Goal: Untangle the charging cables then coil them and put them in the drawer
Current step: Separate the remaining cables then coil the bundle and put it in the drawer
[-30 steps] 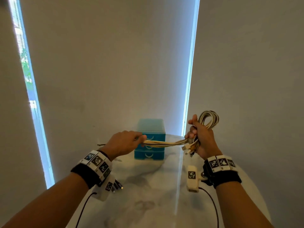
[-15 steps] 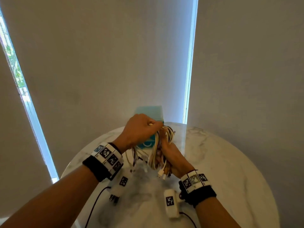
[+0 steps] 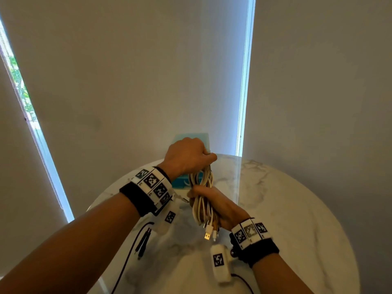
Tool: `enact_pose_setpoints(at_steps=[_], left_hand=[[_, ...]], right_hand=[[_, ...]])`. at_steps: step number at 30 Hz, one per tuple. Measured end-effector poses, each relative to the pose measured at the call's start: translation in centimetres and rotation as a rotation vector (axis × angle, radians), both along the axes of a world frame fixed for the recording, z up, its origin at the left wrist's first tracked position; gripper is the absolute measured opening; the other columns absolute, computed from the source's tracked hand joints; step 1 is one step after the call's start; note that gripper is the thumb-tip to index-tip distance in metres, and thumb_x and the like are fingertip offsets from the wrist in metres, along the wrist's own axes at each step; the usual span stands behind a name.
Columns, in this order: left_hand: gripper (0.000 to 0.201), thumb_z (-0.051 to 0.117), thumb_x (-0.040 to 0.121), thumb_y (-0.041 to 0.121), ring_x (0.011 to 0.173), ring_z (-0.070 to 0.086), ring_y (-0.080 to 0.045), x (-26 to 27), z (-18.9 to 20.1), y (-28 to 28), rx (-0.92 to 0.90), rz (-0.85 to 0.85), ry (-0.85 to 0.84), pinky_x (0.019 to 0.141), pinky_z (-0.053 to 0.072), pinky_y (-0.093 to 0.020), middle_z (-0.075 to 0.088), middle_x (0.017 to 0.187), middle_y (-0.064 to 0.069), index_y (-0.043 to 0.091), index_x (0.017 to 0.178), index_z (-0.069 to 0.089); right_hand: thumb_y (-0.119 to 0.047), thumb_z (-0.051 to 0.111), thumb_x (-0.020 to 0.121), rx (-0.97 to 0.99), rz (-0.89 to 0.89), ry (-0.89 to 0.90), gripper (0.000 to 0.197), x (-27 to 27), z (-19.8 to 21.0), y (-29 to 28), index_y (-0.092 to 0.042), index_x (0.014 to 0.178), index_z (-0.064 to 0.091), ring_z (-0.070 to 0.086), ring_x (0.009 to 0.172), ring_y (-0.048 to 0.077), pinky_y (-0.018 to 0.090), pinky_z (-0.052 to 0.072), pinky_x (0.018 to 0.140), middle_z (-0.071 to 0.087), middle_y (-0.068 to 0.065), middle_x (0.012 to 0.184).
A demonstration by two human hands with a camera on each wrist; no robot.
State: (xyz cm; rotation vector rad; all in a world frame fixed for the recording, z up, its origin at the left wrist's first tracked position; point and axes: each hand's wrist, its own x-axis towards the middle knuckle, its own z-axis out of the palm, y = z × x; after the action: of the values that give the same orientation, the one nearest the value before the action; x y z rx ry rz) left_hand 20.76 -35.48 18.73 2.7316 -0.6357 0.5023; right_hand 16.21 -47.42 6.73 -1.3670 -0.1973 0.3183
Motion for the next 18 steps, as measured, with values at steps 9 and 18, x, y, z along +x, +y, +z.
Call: enact_pose_setpoints(at_steps=[9, 18], left_hand=[[0.05, 0.065, 0.093, 0.071, 0.075, 0.065, -0.011, -0.5, 0.0, 1.2, -0.016, -0.205, 0.251, 0.067, 0.045, -0.025, 0.069, 0.083, 0.006, 0.021, 0.095, 0.07], [0.075, 0.079, 0.085, 0.035, 0.106, 0.069, -0.021, 0.2, -3.5, 0.3, 0.051, -0.288, 0.012, 0.081, 0.063, -0.042, 0.051, 0.132, 0.002, 0.05, 0.145, 0.037]], right_hand=[[-0.005, 0.054, 0.066, 0.441, -0.101, 0.171, 0.016, 0.7, -0.6, -1.7, -0.015, 0.076, 0.048, 0.039, 0.052, 0.014, 0.021, 0.035, 0.043, 0.041, 0.002, 0.066], [0.004, 0.05, 0.08, 0.305, -0.262, 0.176, 0.021, 0.3, -0.1, -1.6, -0.013, 0.069, 0.051, 0.045, 0.047, 0.02, 0.027, 0.04, 0.045, 0.042, 0.007, 0.063]])
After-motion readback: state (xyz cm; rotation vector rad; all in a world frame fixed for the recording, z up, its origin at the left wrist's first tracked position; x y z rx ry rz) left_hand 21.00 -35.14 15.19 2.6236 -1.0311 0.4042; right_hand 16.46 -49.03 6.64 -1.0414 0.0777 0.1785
